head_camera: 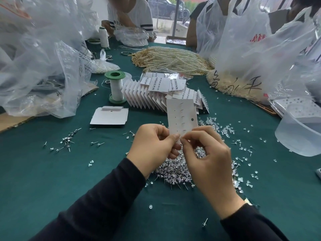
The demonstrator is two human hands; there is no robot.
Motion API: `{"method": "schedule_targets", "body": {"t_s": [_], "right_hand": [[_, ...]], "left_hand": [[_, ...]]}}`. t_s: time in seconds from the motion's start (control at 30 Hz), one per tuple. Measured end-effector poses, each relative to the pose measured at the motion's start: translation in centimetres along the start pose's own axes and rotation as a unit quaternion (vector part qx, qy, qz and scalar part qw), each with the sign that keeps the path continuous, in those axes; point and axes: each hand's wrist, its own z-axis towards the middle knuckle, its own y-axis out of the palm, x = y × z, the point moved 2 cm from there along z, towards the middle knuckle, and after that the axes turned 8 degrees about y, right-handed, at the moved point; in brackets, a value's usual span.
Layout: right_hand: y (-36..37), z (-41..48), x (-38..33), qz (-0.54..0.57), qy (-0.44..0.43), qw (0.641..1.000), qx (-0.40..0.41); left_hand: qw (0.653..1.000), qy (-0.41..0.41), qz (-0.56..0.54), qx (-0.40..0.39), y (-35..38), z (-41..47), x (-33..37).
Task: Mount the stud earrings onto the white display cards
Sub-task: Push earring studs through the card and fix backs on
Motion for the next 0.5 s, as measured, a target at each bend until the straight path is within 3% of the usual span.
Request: {"method": "schedule_targets", "body": {"t_s": [0.5], "right_hand": [[0.68,-0.46,0.11,-0.039,-0.010,0.999,0.024]], "left_hand": [[1.000,0.014,0.010,0.026,0.66,-0.26,-0.60]]}}
